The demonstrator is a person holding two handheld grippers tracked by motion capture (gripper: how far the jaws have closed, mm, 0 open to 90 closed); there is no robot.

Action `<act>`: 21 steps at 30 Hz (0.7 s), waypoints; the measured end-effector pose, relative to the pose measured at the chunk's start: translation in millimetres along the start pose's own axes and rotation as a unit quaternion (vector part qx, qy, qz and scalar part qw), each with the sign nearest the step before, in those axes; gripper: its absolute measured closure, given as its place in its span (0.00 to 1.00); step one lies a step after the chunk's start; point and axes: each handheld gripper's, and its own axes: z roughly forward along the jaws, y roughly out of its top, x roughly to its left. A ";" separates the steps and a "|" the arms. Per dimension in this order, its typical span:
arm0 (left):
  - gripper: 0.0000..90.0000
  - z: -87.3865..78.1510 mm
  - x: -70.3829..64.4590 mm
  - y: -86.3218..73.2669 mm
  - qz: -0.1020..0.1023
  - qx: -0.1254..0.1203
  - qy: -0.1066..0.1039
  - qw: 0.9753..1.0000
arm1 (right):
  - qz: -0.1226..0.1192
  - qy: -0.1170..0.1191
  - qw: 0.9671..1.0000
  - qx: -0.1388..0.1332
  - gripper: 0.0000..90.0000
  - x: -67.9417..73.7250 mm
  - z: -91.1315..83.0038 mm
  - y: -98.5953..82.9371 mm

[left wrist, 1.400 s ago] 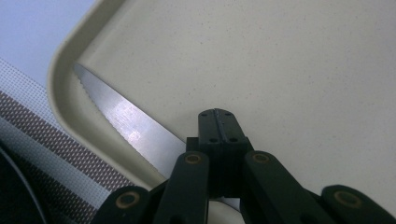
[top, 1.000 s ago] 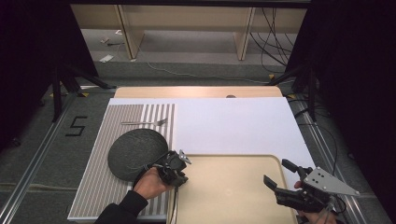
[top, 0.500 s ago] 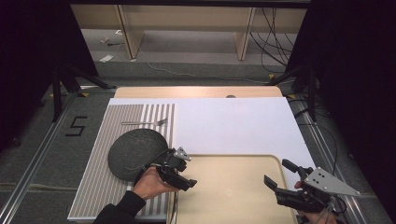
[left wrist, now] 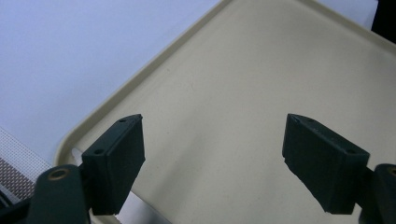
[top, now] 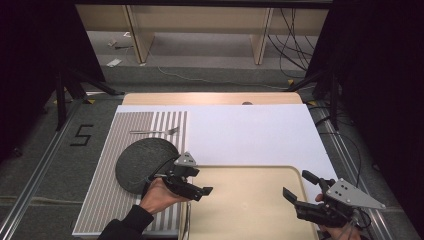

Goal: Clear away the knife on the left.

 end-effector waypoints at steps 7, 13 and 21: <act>0.20 -12.4 -4.1 -0.2 -0.003 -0.053 0.008 0.999 | 0.000 -0.002 1.000 0.001 0.22 0.9 -1.8 -0.2; 0.20 -25.4 -8.7 -3.2 0.004 -0.090 0.006 0.996 | -0.003 -0.001 1.000 -0.001 0.22 3.2 -2.2 0.5; 0.20 -39.3 -8.9 -8.7 0.004 -0.127 0.017 0.992 | -0.002 0.000 1.000 0.000 0.22 2.6 -1.4 0.5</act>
